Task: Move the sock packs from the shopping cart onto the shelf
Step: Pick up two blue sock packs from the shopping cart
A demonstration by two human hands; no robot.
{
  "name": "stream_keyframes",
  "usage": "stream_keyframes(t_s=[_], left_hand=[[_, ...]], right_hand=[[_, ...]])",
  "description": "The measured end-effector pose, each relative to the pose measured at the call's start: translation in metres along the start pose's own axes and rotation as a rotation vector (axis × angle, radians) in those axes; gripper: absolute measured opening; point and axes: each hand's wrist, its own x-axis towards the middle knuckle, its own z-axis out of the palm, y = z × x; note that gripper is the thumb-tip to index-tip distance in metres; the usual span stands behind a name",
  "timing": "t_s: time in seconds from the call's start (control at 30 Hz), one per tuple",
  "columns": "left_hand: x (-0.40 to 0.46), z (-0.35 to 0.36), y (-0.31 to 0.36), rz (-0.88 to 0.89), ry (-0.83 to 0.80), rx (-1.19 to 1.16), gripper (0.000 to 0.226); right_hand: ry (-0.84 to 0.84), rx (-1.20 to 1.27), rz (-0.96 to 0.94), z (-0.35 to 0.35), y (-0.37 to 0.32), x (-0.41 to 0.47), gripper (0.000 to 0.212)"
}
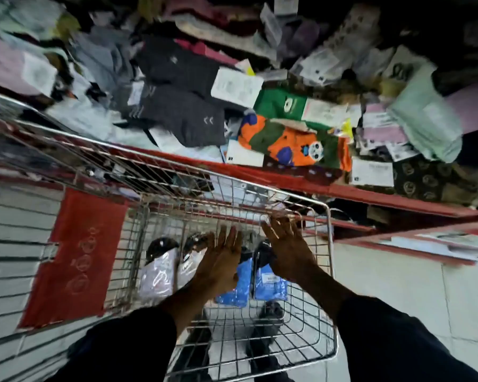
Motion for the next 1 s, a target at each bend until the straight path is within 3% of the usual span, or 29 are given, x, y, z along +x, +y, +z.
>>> stream_keyframes(t_s=[0.23, 0.4, 0.53, 0.63, 0.7, 0.9, 1.0], left_hand=[[0.065, 0.017, -0.004, 0.018, -0.219, 0.025, 0.114], [0.083, 0.013, -0.003, 0.076, -0.287, 0.094, 0.084], [0.079, 0.01, -0.003, 0.091, -0.243, 0.142, 0.067], [0.07, 0.01, -0.003, 0.113, -0.221, 0.138, 0.052], [0.061, 0.012, -0.003, 0.142, -0.181, 0.138, 0.055], [0.028, 0.018, 0.0, 0.169, -0.115, -0.04, 0.094], [0.006, 0.0, 0.003, 0.193, -0.008, 0.001, 0.081]], right_hand=[[-0.273, -0.11, -0.064, 0.041, 0.021, 0.06, 0.098], [-0.421, 0.042, -0.04, 0.05, 0.027, 0.086, 0.112], [-0.379, 0.005, -0.023, 0.046, 0.03, 0.084, 0.112], [-0.376, 0.05, -0.02, 0.041, 0.034, 0.074, 0.08], [-0.334, 0.076, -0.035, 0.037, 0.033, 0.063, 0.076], [-0.27, 0.23, -0.01, 0.032, 0.019, 0.02, 0.083], [-0.159, 0.279, -0.009, 0.013, 0.008, -0.008, 0.081]])
